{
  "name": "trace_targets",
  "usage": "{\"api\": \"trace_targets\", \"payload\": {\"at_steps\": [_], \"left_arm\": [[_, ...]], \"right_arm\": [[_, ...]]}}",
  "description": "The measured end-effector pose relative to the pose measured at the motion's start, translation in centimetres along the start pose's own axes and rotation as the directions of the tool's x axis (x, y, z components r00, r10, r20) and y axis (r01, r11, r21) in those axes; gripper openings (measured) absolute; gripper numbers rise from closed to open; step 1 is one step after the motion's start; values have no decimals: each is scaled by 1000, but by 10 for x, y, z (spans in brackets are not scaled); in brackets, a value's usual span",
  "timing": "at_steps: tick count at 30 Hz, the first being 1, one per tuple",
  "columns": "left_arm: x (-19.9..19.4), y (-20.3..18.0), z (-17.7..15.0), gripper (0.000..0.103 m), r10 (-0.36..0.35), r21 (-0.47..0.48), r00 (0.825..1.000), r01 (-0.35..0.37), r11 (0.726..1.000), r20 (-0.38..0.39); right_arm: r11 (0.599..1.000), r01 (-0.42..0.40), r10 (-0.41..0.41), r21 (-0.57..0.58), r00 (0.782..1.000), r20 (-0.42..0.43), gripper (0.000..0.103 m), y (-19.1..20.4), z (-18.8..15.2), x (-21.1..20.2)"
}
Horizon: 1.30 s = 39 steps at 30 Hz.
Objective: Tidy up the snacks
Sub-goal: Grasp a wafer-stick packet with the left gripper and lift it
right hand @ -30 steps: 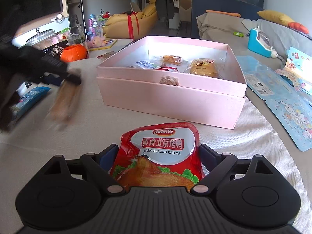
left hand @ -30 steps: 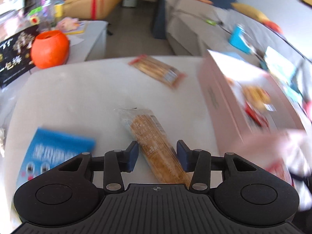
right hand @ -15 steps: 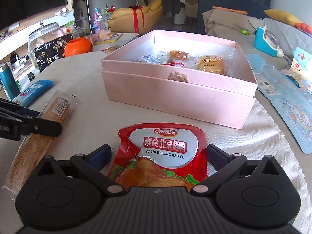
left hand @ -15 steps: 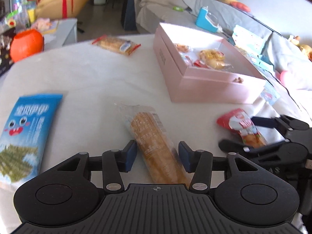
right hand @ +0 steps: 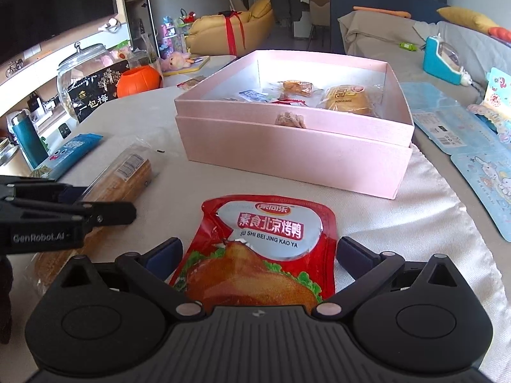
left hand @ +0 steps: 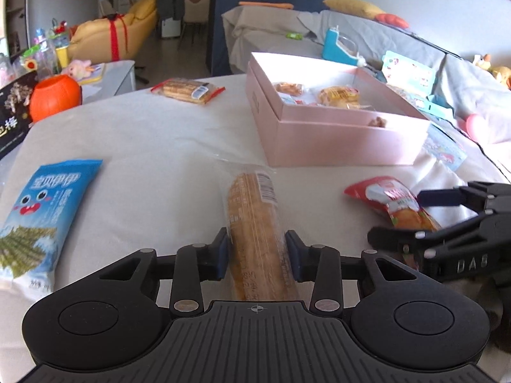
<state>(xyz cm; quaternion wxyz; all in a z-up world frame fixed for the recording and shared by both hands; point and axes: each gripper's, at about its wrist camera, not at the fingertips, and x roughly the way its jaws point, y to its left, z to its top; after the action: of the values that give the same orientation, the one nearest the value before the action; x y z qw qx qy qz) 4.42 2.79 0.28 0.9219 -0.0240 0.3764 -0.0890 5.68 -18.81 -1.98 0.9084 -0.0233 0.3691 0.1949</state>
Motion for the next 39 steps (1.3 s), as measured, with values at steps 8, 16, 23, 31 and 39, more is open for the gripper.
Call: {"api": "trace_targets", "payload": {"at_steps": [8,16,23,31,39], "left_arm": [[-8,22,-12,42,-79,-135,996,83,987,35],[-9,8,-19,42,-39,-80,996,45,996,75],[-10,10,-23,42,-50,-92,994,59,994,100],[-11,21,-26,42,-79,-128,990,94,987,118],[-12,22,-28,42,-88,-142,988,106,984,126]], "right_arm": [[991,-68,72,112,997,-31,103,-18,1,-12],[990,79,-72,119,996,-57,103,2,12,7],[997,34,-31,76,999,-44,99,2,11,4],[987,1,7,163,999,-47,97,-21,11,-4],[976,-85,85,200,996,5,97,-19,14,-14]]}}
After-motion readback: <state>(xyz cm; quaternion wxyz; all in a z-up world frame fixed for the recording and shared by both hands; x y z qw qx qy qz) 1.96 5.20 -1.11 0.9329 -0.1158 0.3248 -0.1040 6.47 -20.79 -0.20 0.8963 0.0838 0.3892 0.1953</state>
